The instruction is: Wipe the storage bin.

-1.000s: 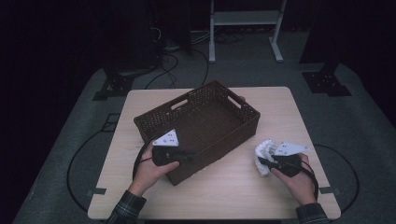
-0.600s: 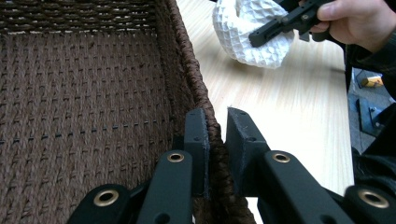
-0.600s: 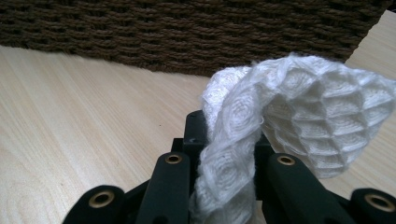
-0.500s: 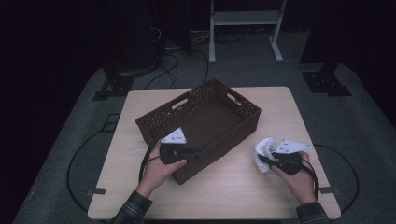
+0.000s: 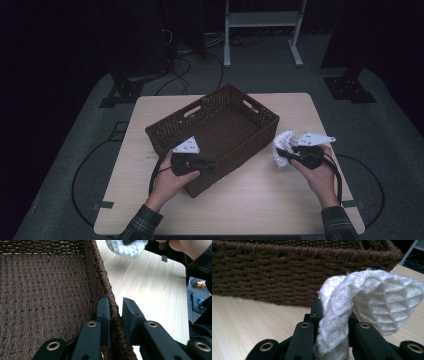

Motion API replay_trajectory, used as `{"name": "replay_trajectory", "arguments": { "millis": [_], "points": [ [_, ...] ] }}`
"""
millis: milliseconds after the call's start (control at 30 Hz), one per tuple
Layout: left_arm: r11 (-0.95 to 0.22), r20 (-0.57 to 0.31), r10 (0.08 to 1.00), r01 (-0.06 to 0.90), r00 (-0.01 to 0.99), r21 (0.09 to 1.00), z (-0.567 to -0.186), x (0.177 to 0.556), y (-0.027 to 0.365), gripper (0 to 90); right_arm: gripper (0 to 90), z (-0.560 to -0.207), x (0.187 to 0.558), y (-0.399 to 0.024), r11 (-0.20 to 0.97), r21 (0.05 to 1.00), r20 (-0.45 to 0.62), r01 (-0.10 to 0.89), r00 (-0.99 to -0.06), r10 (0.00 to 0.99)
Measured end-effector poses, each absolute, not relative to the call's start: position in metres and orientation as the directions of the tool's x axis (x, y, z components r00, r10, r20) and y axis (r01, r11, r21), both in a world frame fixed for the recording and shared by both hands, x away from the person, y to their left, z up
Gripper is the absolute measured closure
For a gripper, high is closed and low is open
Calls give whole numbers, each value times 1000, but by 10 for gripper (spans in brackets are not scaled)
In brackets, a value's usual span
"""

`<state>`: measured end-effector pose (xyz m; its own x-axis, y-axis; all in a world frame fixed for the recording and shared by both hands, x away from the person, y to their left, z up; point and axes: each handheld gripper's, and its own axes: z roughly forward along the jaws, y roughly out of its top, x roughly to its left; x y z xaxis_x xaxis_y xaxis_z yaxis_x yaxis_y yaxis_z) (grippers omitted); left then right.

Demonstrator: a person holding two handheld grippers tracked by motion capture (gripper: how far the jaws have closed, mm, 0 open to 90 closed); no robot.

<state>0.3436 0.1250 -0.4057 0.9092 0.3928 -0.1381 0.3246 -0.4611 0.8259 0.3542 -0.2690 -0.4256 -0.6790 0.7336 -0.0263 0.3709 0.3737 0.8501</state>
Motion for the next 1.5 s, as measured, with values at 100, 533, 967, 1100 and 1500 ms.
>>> {"name": "replay_trajectory", "arguments": {
  "millis": [100,533,967,1100,1500],
  "points": [
    [-462,-144,394,331,908,823,-406,344,125,751,762,-422,361,-271,360,855,-15,373,-677,736],
    [-483,-132,387,323,913,814,-405,344,123,738,762,-403,376,-274,322,876,-8,358,-657,753],
    [-482,-144,391,336,909,810,-405,345,123,747,763,-403,398,-269,290,880,28,377,-650,760],
    [-481,-147,391,337,909,809,-405,345,123,747,764,-411,403,-264,310,866,27,393,-654,756],
    [-487,-138,389,330,911,809,-405,344,123,746,764,-428,410,-260,325,840,45,435,-653,756]
  ]
}}
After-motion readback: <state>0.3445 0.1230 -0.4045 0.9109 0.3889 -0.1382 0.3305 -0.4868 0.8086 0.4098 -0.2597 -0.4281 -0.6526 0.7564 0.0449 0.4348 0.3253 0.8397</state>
